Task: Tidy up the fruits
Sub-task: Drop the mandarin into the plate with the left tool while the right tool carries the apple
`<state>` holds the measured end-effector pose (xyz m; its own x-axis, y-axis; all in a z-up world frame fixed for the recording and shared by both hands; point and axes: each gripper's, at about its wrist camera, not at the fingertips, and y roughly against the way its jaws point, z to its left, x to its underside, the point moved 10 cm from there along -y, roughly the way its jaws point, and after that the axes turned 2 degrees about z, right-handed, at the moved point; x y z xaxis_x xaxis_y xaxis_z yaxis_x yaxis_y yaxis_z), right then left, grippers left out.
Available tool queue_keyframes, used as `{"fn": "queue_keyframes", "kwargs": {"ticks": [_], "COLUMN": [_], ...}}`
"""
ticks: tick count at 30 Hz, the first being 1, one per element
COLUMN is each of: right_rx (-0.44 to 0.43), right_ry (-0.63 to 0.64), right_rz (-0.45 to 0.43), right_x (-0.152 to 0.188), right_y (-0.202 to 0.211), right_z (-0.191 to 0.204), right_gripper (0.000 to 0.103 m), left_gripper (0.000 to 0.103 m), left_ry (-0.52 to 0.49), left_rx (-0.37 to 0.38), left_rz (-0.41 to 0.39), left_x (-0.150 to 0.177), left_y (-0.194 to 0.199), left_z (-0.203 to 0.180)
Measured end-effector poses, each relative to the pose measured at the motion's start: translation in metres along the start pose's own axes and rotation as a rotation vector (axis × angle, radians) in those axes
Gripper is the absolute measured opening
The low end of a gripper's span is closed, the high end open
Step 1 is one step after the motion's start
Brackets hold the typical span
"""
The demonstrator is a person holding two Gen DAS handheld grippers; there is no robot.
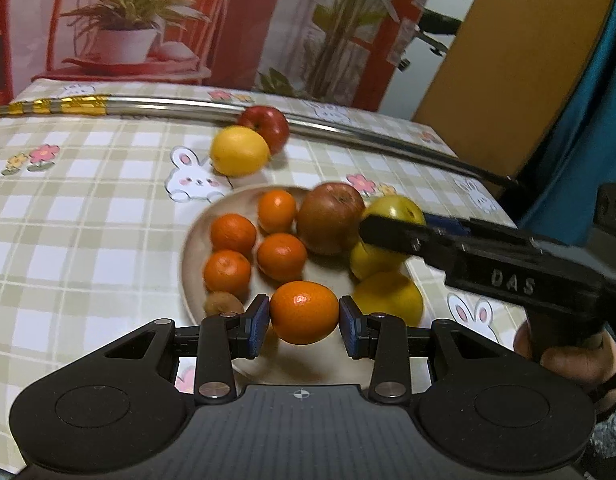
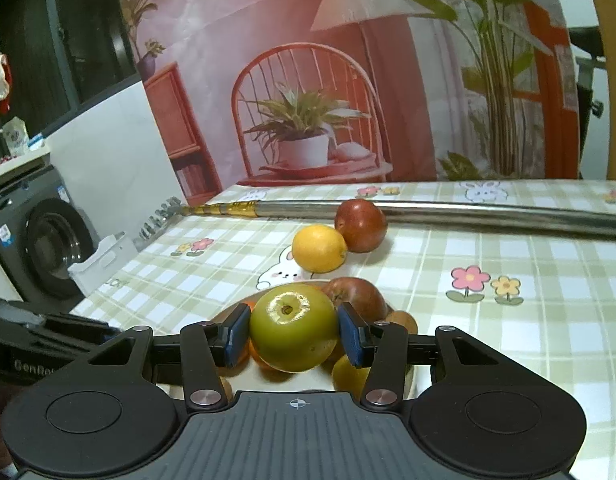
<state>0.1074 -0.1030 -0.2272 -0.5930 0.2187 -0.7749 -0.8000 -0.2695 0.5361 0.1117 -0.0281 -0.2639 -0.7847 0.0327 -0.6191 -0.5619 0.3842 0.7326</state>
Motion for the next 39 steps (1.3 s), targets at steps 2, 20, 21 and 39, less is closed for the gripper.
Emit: {"fn": "queue_keyframes", "kwargs": {"ticks": [2,20,21,39], "right_rx": [0.001,0.009,0.01,0.008], "right_ry": [-0.012,-0.013,-0.014,-0.02], "right_rz": [0.002,0.013,0.013,0.022], "right_x": [0.001,0.003,0.003,0.005], "right_y": [0.001,0.003,0.003,0.001], "right_z": [-0.001,-0.003,-0.003,-0.003], "right_gripper": [0.044,0.044,0.044,0.044], "left_gripper": [0.04,0.039,0.039,0.04], "left_ry": [-0.004,-0.019,-0.019,0.006], "left_rx": [0.017,0.061,0.063,-0.011], "left_rz": [0.019,0.164,0.167,-0.018], "left_x": [0.004,0.029,0.029,0.0], "left_y": [-0.002,-0.028,-0.028,0.009], "left_z": [-0.002,-0.011,-0.011,0.006]}}
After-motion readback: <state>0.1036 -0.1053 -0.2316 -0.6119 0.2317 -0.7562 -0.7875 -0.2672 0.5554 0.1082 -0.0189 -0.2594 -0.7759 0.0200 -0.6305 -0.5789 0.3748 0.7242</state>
